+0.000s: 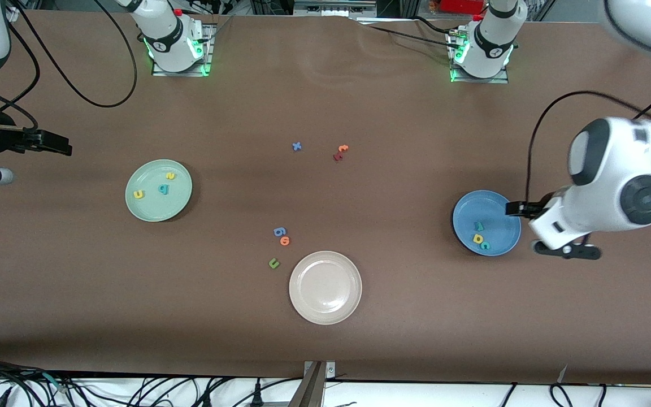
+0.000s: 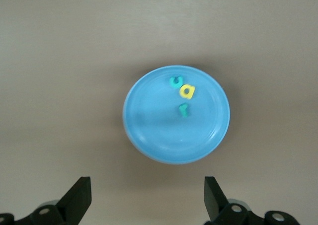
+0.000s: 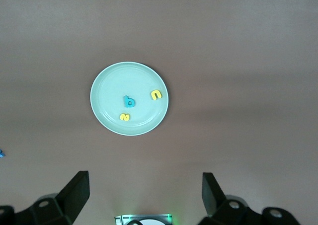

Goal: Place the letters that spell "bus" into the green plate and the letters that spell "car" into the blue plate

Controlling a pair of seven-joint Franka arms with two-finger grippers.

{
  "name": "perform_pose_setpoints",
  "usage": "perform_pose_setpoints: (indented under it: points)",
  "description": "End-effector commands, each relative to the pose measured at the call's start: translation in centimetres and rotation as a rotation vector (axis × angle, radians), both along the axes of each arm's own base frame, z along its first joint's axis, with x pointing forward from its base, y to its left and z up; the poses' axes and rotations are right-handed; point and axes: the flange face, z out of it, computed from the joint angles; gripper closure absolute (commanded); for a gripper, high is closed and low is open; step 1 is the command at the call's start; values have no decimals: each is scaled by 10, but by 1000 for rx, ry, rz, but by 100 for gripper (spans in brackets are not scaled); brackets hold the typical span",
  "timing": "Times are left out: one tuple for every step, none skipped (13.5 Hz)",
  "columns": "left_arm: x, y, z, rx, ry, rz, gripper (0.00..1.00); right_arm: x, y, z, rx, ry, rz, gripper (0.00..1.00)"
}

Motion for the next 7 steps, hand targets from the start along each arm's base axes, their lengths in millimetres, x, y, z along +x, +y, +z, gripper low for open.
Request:
perform_pose_setpoints:
  points:
    - [-24,10,56,26,-22,-13,0,3,-3,4,-4,-9,-3,0]
    - [-30,9,73,12,-35,-21,0,3,-3,5,-4,-10,-3,0]
    - [-35,7,84,13,-40,-27,0,3,-3,5,-2,-10,-4,0]
    - [-38,6,95,12,-56,-36,0,3,-3,5,-2,-10,-4,0]
    - [-40,6,102,7,-63,-62,0,3,-3,5,-2,-12,-4,0]
    - [-40,7,102,2,-61,-80,0,4,-3,4,-2,-10,-4,0]
    - [-42,5,110,3,-69,-89,0,4,-3,4,-2,-10,-4,0]
